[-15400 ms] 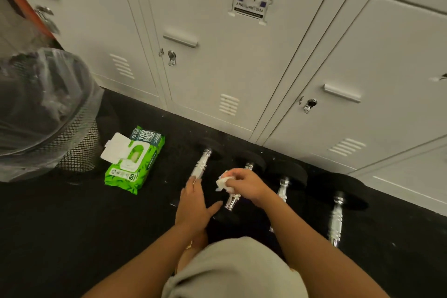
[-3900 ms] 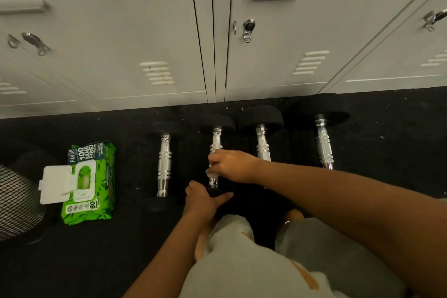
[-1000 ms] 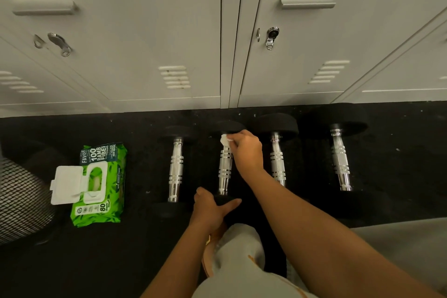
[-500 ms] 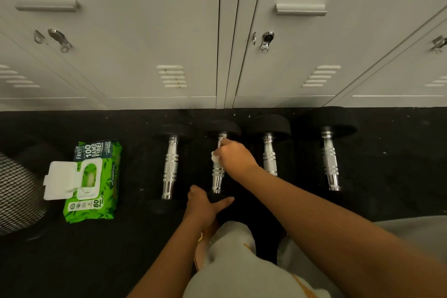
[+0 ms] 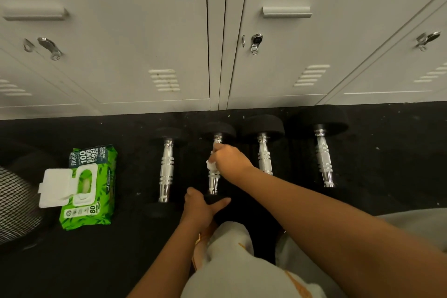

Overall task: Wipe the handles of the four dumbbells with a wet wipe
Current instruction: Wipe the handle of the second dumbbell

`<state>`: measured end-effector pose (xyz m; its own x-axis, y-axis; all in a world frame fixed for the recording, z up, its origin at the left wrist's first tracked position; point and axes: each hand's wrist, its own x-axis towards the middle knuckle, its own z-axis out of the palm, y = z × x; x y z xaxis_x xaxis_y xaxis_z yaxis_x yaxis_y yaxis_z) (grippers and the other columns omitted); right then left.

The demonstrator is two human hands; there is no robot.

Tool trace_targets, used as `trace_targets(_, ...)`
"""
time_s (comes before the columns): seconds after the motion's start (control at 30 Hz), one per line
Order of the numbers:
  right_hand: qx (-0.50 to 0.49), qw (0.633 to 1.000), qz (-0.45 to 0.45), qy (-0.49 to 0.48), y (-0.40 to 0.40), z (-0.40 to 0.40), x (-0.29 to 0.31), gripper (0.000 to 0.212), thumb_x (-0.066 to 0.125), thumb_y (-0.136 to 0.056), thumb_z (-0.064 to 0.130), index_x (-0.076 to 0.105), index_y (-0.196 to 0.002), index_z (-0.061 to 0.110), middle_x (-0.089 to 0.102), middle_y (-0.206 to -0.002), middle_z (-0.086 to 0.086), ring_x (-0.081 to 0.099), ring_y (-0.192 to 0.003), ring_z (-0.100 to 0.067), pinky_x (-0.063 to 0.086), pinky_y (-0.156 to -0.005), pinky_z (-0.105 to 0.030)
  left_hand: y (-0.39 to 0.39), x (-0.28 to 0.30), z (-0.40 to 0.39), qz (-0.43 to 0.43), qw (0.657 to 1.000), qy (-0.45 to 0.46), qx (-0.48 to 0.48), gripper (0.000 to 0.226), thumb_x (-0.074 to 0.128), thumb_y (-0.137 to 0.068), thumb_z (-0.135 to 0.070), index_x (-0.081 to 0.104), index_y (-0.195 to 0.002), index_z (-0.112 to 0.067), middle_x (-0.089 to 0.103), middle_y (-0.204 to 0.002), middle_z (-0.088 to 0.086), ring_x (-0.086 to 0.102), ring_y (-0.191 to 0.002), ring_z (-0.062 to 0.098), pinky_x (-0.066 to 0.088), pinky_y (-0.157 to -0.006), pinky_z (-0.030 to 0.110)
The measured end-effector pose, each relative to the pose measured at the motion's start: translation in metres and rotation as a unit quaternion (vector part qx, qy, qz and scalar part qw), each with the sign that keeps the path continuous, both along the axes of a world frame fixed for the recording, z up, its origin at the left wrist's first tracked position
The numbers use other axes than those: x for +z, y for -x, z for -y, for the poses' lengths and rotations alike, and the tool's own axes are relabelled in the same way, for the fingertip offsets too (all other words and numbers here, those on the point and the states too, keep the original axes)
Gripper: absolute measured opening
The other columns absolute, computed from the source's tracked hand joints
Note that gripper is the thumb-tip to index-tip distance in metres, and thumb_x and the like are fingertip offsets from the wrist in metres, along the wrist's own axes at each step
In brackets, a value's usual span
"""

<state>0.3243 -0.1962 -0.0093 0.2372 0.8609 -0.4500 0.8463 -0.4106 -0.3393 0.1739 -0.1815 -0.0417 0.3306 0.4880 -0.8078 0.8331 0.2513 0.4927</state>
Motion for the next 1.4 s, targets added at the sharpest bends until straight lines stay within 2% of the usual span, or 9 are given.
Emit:
trace_targets(0.17, 0.025, 0.998, -0.046, 0.027, 0.003, 0.005, 0.001, 0.029, 0.055, -0.090, 0.015, 0.065, -0.117, 0.012, 0.051, -0.126, -0.008, 0.055, -0.111, -0.030, 0.048, -0.095, -0.040, -0.001, 0.005, -0.001, -0.008, 1.000, -0.015, -0.024, 0.099, 0.083, -0.067, -0.043, 0.025, -0.137, -0.004, 0.034, -0.140, 0.015, 0.042, -0.125, 0.031, 0.045, -0.101, 0.042)
trace_targets(0.3, -0.042, 0.998, -0.051, 0.006, -0.001, 0.000, -0.005, 0.031, 0.055, -0.090, 0.012, 0.063, -0.120, 0.015, 0.050, -0.130, -0.007, 0.053, -0.114, -0.030, 0.047, -0.097, -0.038, 0.000, 0.003, -0.001, -0.003, 1.000, -0.016, -0.026, 0.101, 0.083, -0.065, -0.044, 0.025, -0.137, -0.003, 0.036, -0.139, 0.015, 0.044, -0.124, 0.031, 0.045, -0.101, 0.044)
trace_targets(0.43, 0.015, 0.992, -0.121, 0.024, 0.016, 0.023, -0.011, 0.025, 0.059, -0.087, 0.010, 0.070, -0.109, 0.016, 0.059, -0.120, -0.006, 0.059, -0.107, -0.024, 0.051, -0.091, -0.034, 0.002, 0.004, -0.001, 0.002, 1.000, -0.012, -0.024, 0.100, 0.083, -0.059, -0.051, 0.030, -0.132, -0.009, 0.043, -0.132, 0.014, 0.051, -0.115, 0.029, 0.050, -0.094, 0.047)
trace_targets(0.6, -0.056, 0.990, -0.122, -0.032, 0.013, 0.024, -0.014, 0.026, 0.061, -0.083, 0.006, 0.073, -0.104, 0.016, 0.065, -0.113, -0.007, 0.063, -0.102, -0.023, 0.053, -0.089, -0.035, 0.001, 0.006, -0.001, 0.007, 1.000, -0.015, -0.024, 0.091, 0.083, -0.065, -0.045, 0.031, -0.130, -0.008, 0.041, -0.133, 0.013, 0.050, -0.116, 0.028, 0.050, -0.095, 0.043)
trace_targets(0.73, -0.050, 0.985, -0.160, -0.030, 0.018, 0.038, -0.019, 0.023, 0.062, -0.082, 0.005, 0.074, -0.098, 0.017, 0.066, -0.110, -0.005, 0.064, -0.099, -0.021, 0.053, -0.089, -0.035, 0.001, 0.005, 0.000, 0.002, 0.999, -0.027, -0.031, 0.092, 0.082, -0.067, -0.044, 0.030, -0.132, -0.006, 0.040, -0.133, 0.013, 0.049, -0.116, 0.028, 0.050, -0.094, 0.043)
trace_targets(0.97, -0.124, 0.969, -0.198, -0.077, 0.021, 0.048, -0.025, 0.017, 0.068, -0.080, 0.004, 0.075, -0.093, 0.013, 0.068, -0.105, -0.004, 0.064, -0.096, -0.015, 0.054, -0.088, -0.027, 0.000, 0.005, 0.000, -0.001, 0.999, -0.028, -0.039, 0.091, 0.081, -0.069, -0.043, 0.028, -0.134, -0.005, 0.037, -0.135, 0.014, 0.047, -0.119, 0.029, 0.048, -0.097, 0.042)
trace_targets(1.1, -0.203, 0.951, -0.205, -0.114, 0.011, 0.045, -0.028, 0.015, 0.068, -0.075, 0.000, 0.076, -0.085, 0.010, 0.069, -0.096, -0.003, 0.060, -0.082, -0.007, 0.050, -0.077, -0.018, -0.001, 0.007, -0.001, -0.003, 0.999, -0.034, -0.042, 0.095, 0.081, -0.069, -0.044, 0.026, -0.136, -0.003, 0.034, -0.139, 0.014, 0.043, -0.124, 0.029, 0.045, -0.100, 0.040)
trace_targets(1.2, -0.283, 0.925, -0.204, -0.154, 0.003, 0.037, -0.027, 0.014, 0.067, -0.077, -0.002, 0.075, -0.084, 0.008, 0.063, -0.089, 0.003, 0.062, -0.076, -0.009, 0.057, -0.073, -0.026, -0.001, 0.007, -0.001, 0.003, 0.999, -0.034, -0.042, 0.099, 0.081, -0.069, -0.043, 0.024, -0.138, -0.002, 0.032, -0.141, 0.015, 0.041, -0.127, 0.030, 0.043, -0.103, 0.040)
trace_targets(1.4, -0.212, 0.946, -0.213, -0.120, 0.018, 0.050, -0.028, 0.013, 0.071, -0.077, 0.004, 0.074, -0.087, 0.011, 0.067, -0.100, -0.004, 0.065, -0.085, -0.013, 0.056, -0.080, -0.024, 0.000, 0.007, -0.001, 0.000, 0.999, -0.032, -0.042, 0.097, 0.081, -0.068, -0.044, 0.026, -0.136, -0.003, 0.035, -0.138, 0.014, 0.044, -0.124, 0.028, 0.045, -0.100, 0.040)
